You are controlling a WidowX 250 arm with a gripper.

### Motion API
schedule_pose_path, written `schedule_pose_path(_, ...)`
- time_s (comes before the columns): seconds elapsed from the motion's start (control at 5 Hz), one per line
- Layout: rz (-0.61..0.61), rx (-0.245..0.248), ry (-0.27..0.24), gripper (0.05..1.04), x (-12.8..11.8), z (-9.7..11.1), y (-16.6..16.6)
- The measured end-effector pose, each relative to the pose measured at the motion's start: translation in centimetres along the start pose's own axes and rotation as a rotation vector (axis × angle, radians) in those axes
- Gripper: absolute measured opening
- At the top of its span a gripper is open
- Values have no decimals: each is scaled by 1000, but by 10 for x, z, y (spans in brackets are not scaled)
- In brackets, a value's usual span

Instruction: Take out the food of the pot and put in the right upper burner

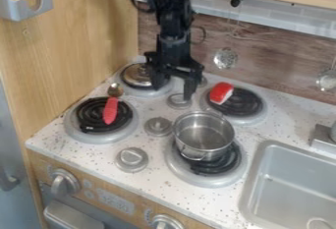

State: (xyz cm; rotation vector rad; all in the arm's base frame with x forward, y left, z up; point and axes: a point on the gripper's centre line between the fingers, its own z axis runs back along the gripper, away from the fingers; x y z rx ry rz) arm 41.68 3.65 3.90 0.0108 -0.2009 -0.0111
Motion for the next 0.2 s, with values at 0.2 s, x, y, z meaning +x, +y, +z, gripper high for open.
schedule_pose_path(0.2, -6, -11, 98, 999, -14, -10, -1)
